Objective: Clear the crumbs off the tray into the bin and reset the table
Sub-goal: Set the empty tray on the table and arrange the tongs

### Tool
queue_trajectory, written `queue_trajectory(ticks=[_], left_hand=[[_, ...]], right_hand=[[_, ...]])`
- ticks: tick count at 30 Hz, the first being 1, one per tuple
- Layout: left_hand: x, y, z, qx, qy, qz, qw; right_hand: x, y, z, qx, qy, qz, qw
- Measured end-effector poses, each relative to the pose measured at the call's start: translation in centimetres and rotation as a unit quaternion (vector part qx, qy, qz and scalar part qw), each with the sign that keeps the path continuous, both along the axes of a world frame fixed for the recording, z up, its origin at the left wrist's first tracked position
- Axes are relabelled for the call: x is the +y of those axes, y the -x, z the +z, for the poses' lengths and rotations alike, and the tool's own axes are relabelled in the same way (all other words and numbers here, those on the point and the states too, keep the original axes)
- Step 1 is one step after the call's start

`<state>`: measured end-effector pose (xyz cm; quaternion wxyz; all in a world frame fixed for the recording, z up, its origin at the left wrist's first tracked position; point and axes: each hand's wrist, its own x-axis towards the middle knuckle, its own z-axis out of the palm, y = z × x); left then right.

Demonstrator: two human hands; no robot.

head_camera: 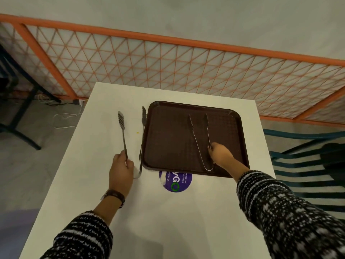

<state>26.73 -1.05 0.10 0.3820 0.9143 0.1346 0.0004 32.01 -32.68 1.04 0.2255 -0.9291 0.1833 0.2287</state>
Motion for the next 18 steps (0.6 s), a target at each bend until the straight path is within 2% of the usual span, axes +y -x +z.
queue_trajectory(ticks=[6, 12, 18], left_hand=[[-2.0, 0.3, -0.4, 0.029, 0.009, 0.001, 1.0], [-3.4, -0.2, -0.6, 0.021, 0.011, -0.026, 0.999], [-4.7, -0.9, -0.6, 0.014, 0.009, -0.06, 0.998]], right_hand=[[-0.2, -0.4, -0.5, -0.011, 0.014, -0.004, 1.0], [-1.1, 0.1, -1.2, -0.036, -0.011, -0.064, 0.997], [-3.1, 0.6, -1.1, -0.035, 0.004, -0.079, 0.996]])
